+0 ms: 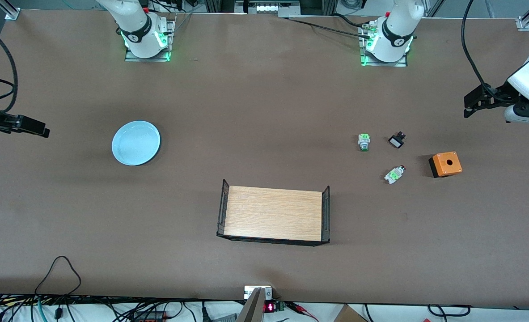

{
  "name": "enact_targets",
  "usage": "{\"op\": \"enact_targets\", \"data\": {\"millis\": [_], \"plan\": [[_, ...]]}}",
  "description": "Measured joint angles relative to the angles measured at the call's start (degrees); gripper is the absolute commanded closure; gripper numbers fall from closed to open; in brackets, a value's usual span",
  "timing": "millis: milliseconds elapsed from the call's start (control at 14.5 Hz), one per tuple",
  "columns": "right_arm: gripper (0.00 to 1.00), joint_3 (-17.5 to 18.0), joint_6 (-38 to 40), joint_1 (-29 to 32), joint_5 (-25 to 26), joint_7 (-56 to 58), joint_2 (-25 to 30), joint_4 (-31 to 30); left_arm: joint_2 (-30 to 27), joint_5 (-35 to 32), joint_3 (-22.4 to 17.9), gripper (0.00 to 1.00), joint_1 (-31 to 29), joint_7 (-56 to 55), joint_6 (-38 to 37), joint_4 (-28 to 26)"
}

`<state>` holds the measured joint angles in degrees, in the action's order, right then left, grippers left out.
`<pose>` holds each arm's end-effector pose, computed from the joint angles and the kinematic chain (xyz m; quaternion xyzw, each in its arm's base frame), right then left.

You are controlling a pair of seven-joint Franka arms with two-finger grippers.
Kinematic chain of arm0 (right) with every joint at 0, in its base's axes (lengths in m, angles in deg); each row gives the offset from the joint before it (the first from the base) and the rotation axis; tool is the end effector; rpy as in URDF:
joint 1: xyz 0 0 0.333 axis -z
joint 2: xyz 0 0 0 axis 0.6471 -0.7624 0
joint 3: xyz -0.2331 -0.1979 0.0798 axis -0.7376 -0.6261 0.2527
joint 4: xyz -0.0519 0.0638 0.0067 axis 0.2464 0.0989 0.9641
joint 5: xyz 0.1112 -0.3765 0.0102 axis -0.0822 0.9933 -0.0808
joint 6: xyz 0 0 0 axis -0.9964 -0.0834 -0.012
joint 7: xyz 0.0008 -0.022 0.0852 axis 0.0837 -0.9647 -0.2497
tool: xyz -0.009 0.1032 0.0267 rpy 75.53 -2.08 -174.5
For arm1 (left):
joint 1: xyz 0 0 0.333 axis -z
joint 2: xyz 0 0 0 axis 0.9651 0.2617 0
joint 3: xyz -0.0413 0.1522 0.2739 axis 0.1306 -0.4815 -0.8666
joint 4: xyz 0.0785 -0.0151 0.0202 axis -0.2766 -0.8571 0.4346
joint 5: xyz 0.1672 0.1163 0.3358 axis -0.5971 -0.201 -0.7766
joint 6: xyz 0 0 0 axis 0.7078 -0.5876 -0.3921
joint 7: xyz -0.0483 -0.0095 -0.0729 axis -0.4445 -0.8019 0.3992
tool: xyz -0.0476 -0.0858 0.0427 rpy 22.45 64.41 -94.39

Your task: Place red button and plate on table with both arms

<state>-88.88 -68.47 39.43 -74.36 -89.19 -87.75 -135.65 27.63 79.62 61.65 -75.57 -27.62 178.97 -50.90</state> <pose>0.6124 -0.0264 0.5667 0.9977 -0.0418 -0.0525 0.0088 0.5488 0.0009 0.5963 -0.9969 0.0752 -0.0058 0.0224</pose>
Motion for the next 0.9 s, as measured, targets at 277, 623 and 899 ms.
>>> {"op": "enact_targets", "data": {"millis": [277, 623, 899], "plan": [[0.0, 1.1, -0.1, -0.3, 1.1, -0.1, 1.5, -1.9, 0.0, 0.0, 0.0, 0.0, 0.0, 0.0, 0.0, 0.0], [0.0, 0.9, -4.4, -0.2, 1.1, -0.1, 8.6, -11.7, 0.0, 0.0, 0.0, 0.0, 0.0, 0.0, 0.0, 0.0], [0.0, 0.9, -4.7, -0.2, 1.1, 0.3, 10.7, -13.8, 0.0, 0.0, 0.0, 0.0, 0.0, 0.0, 0.0, 0.0]]}}
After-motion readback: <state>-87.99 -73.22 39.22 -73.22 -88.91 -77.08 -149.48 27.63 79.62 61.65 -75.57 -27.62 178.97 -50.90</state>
